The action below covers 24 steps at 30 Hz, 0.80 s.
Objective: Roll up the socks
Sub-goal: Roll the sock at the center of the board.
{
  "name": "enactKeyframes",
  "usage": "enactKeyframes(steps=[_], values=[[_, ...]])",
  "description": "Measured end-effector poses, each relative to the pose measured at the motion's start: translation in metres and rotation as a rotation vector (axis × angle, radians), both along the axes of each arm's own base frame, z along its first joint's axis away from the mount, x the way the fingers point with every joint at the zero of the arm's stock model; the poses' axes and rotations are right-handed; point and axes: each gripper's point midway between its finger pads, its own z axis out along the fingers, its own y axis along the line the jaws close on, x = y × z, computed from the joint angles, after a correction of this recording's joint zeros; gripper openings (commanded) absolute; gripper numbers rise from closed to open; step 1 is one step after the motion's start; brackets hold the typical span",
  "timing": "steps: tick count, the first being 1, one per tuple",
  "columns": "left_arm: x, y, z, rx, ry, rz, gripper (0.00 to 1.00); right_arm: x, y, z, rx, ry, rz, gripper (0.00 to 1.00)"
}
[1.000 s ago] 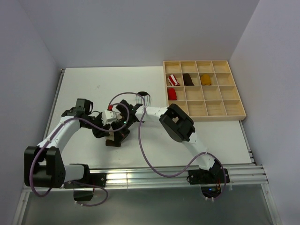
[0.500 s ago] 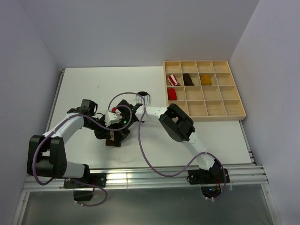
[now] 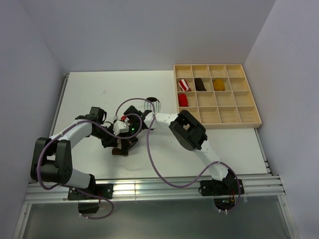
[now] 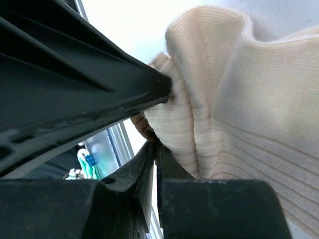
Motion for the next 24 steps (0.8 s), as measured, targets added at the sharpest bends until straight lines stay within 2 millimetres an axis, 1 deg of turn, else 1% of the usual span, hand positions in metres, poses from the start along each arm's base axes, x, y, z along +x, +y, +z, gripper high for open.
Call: enactKeyframes(steps=[3,4,6,8,13,19,24], values=[[0.000,-0.001,-0.004,0.007,0.011,0.000,0.00,0.001,0.000,-0.002,-0.002,0.009,-0.016,0.09],[0.000,-0.001,-0.006,0.008,0.014,0.002,0.00,0.001,0.000,-0.003,-0.003,0.012,-0.024,0.15],[0.001,-0.001,-0.007,0.008,0.019,0.004,0.00,0.001,0.000,-0.002,-0.001,0.011,-0.039,0.19],[0.001,-0.002,-0.008,0.007,0.023,0.008,0.00,0.002,-0.001,-0.001,-0.003,-0.001,-0.056,0.25],[0.002,-0.003,-0.009,0.004,0.036,0.017,0.01,0.005,-0.005,0.003,-0.007,-0.037,-0.119,0.34],[0.003,-0.004,-0.010,-0.001,0.036,0.019,0.00,0.012,-0.013,0.009,-0.017,-0.087,-0.214,0.40],[0.004,-0.006,-0.010,-0.009,0.038,0.023,0.00,0.022,-0.024,0.014,-0.016,-0.115,-0.295,0.42]])
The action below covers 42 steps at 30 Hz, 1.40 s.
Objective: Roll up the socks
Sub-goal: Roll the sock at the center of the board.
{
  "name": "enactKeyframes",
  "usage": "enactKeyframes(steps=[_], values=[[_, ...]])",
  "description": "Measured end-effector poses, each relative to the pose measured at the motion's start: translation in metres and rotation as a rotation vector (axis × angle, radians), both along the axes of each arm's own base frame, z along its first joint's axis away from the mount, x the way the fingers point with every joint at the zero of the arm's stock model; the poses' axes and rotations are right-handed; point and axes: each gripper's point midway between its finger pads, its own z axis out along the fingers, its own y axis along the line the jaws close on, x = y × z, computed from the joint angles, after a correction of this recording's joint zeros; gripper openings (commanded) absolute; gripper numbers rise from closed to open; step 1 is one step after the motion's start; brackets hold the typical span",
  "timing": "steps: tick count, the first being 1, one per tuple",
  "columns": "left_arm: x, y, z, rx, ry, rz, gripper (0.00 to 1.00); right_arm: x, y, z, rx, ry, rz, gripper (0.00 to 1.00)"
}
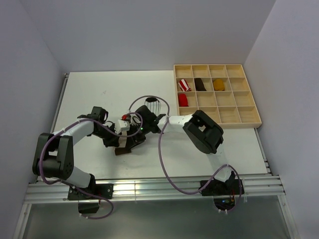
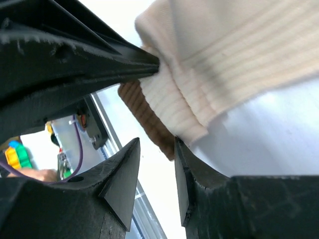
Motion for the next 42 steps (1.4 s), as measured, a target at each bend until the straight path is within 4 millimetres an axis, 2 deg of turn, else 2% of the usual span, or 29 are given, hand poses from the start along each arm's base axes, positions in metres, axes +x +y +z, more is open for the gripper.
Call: enactKeyframes(steps=[10,19,23,27,30,33,36,42], values=[[0.001,-0.001,-0.001,-0.005,0.025,0.000,0.00,0.000,-0.029,0.009,0.032,-0.078,-0.127,0.43],[0.000,-0.002,0.000,-0.027,0.068,-0.028,0.00,0.011,-0.075,0.023,0.085,-0.270,-0.311,0.43],[-0.001,0.000,0.001,-0.052,0.101,-0.035,0.00,0.013,-0.090,0.021,0.113,-0.328,-0.379,0.44],[-0.003,0.003,0.002,-0.063,0.142,-0.043,0.00,0.020,-0.094,0.016,0.084,-0.412,-0.403,0.45],[-0.004,0.004,0.002,-0.064,0.175,-0.057,0.00,0.015,-0.078,0.019,0.027,-0.569,-0.351,0.47],[-0.004,0.003,0.002,-0.064,0.210,-0.071,0.00,-0.010,-0.041,0.040,0.056,-0.732,-0.237,0.49],[-0.005,0.003,0.003,-0.066,0.241,-0.081,0.00,-0.034,-0.019,0.052,0.087,-0.833,-0.142,0.51],[-0.007,0.001,0.001,-0.071,0.324,-0.086,0.00,-0.041,-0.003,0.036,-0.011,-0.989,-0.034,0.54]])
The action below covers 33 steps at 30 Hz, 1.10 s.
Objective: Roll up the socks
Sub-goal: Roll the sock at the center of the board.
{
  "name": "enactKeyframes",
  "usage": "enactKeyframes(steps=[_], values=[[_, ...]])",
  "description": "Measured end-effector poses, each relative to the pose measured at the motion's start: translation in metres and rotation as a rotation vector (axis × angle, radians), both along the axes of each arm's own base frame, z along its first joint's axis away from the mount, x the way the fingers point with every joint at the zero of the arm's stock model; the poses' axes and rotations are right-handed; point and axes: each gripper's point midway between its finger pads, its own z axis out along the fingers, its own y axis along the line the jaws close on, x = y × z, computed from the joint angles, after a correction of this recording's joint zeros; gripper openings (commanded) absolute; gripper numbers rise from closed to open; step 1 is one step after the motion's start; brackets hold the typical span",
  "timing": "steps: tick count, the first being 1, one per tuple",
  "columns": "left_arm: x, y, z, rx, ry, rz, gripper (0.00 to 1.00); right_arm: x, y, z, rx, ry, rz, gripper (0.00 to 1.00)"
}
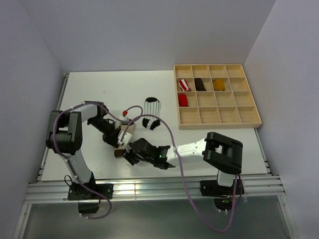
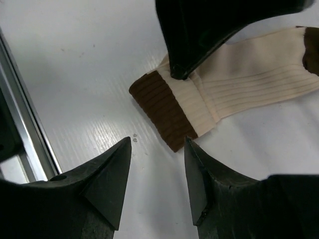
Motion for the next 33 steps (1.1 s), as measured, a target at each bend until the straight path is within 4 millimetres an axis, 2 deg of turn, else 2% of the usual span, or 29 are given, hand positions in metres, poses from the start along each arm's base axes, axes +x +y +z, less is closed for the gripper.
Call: enactKeyframes(steps=[9,16,24,30,33], values=[[-0.016,-0.008,-0.001,0.004,0.102,-0.049,0.00,-0.007,0.005,-0.033,-0.197,-0.133,0.057,0.56],[-0.021,-0.010,-0.002,0.006,0.159,-0.072,0.00,-0.010,0.016,-0.038,-0.283,-0.211,0.102,0.56],[-0.027,-0.009,-0.002,0.010,0.203,-0.095,0.00,-0.008,0.013,-0.053,-0.357,-0.257,0.122,0.56],[-0.031,-0.010,-0.002,0.020,0.231,-0.107,0.00,-0.001,0.016,-0.053,-0.372,-0.292,0.113,0.51],[-0.031,-0.010,-0.003,0.025,0.233,-0.111,0.00,0.000,0.016,-0.054,-0.381,-0.304,0.114,0.40]])
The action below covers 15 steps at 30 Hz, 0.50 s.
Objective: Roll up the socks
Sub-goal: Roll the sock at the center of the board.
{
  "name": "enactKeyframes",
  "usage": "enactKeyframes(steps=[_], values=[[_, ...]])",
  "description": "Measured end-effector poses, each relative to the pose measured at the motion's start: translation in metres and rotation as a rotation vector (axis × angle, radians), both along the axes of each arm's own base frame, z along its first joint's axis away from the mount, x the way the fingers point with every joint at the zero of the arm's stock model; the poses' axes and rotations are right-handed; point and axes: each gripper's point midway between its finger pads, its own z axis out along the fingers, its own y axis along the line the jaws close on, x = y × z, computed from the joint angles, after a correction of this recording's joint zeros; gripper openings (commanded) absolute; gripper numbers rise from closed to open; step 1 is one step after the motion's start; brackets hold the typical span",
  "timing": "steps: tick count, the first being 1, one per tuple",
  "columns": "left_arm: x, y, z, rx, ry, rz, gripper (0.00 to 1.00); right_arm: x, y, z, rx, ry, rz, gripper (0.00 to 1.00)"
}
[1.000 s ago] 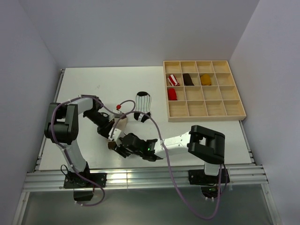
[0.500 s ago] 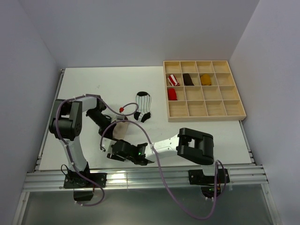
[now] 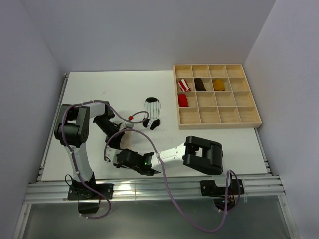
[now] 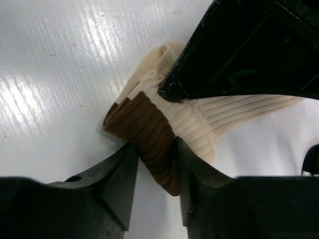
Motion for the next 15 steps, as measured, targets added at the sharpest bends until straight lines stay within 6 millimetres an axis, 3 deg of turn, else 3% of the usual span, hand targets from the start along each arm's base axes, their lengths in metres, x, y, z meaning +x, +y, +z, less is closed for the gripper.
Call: enactKeyframes(steps=[3,7,11,15], values=[[0.000,0.000,0.000,0.009,0.004,0.003,0.00,0.000,0.002,0.001,-0.008,-0.003,0.008,0.21],[0.003,0.000,-0.001,0.038,0.009,0.022,0.00,-0.004,0.006,0.004,-0.026,0.026,0.032,0.10],[0.009,0.000,-0.002,0.069,0.005,0.056,0.00,-0.011,0.010,0.007,-0.051,0.106,0.057,0.08],[0.022,-0.003,-0.004,0.093,-0.034,0.110,0.09,-0.013,0.011,0.012,-0.053,0.212,0.055,0.08]])
